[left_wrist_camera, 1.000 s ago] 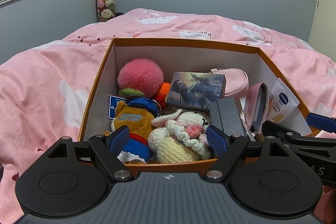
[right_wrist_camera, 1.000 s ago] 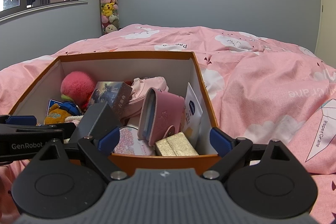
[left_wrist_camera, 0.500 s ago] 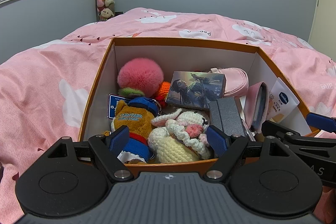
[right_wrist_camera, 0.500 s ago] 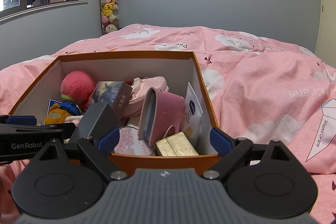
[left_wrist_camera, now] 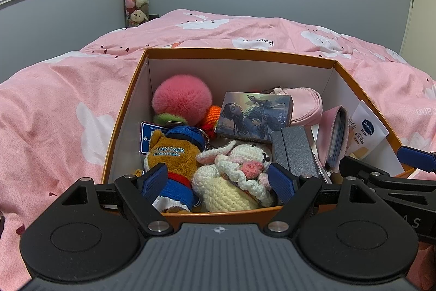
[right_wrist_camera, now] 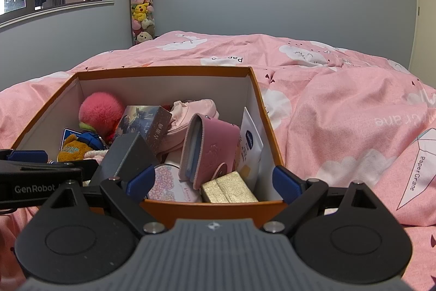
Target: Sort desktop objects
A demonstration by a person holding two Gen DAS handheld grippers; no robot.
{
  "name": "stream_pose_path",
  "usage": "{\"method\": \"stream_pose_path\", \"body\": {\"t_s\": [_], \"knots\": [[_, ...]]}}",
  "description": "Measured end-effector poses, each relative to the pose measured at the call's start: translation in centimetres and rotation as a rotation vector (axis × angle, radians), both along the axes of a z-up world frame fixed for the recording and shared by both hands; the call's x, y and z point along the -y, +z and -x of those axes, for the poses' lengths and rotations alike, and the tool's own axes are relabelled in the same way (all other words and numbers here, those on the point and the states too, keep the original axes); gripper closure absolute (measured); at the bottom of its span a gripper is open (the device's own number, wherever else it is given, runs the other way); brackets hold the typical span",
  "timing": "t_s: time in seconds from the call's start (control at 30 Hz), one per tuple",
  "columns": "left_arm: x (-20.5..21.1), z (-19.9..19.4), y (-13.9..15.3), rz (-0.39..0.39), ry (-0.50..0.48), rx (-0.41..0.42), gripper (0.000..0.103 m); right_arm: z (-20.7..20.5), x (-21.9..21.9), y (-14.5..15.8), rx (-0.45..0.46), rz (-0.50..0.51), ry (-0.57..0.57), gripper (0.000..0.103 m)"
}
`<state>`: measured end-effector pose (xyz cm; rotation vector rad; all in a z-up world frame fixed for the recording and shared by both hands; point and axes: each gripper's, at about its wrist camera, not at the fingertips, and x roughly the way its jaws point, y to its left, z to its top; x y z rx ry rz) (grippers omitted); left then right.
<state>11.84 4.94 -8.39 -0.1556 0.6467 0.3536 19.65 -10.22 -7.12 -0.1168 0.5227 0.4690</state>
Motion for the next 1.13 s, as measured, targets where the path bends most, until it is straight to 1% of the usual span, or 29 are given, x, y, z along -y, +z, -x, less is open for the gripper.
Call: {"method": "stream_pose_path", "body": {"t_s": [1.13], "knots": [[-0.15,0.03,-0.15,0.008,-0.007,-0.010,0.008,-0.02,-0.04,0.02,0.000,0.000,0.000,0.009]]}}
